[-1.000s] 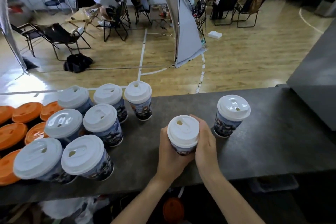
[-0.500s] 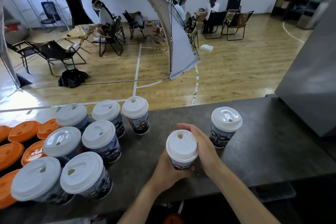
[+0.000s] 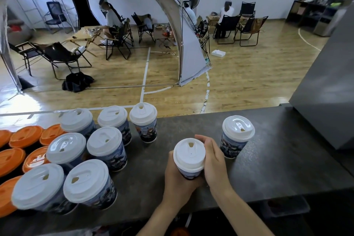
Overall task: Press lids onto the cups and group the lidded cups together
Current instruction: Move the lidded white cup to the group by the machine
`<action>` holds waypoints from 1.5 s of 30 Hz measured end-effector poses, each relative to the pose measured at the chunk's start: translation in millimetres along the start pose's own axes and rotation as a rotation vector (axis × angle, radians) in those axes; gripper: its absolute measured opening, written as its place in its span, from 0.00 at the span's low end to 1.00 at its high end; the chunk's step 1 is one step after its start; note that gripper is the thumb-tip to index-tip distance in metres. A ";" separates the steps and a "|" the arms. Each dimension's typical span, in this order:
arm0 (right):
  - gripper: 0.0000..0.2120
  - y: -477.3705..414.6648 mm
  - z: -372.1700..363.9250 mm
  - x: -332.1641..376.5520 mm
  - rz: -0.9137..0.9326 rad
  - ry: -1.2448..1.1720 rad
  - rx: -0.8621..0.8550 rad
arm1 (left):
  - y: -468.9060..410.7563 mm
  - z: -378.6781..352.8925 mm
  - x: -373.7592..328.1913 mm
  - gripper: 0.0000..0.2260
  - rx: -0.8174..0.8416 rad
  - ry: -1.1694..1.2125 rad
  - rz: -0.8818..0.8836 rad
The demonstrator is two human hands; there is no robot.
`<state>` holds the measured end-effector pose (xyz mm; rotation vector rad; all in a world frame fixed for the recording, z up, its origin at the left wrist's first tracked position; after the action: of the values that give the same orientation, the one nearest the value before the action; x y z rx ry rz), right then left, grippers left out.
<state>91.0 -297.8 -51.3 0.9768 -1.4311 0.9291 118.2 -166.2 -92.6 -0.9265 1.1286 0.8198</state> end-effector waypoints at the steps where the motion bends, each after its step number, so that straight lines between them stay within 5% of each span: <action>1: 0.16 -1.5 -0.3 2.8 0.016 0.027 0.022 | -4.0 2.5 2.9 0.39 0.053 -0.015 0.007; 7: 0.12 -18.4 -2.0 21.4 0.035 0.038 0.166 | -17.2 10.7 11.4 0.38 0.276 -0.014 0.101; 13: 0.14 -17.6 -9.8 5.9 -0.049 0.005 0.176 | -17.3 7.9 17.3 0.37 0.327 0.023 0.099; 22: 0.12 -7.6 4.4 7.7 0.047 0.101 0.005 | -2.9 7.6 -11.5 0.40 -0.042 -0.001 -0.044; 33: 0.08 -17.7 -0.1 24.5 0.092 0.115 0.099 | -23.6 23.9 7.4 0.35 0.198 -0.032 0.040; 45: 0.11 -24.5 -15.2 11.6 -0.060 -0.032 0.223 | -16.6 17.4 -1.1 0.40 0.179 -0.024 0.006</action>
<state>118.7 -292.9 -38.1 1.1978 -1.3372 1.0484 139.3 -156.9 -85.7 -0.7636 1.1640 0.7199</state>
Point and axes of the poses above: each hand's wrist, its own y-axis away from the middle knuckle, its own z-axis out of the back of the hand, x = y × z, the point moved 8 cm from there along -y, towards the middle knuckle, and after that the axes turned 12 degrees about x, right-handed, at the moved point
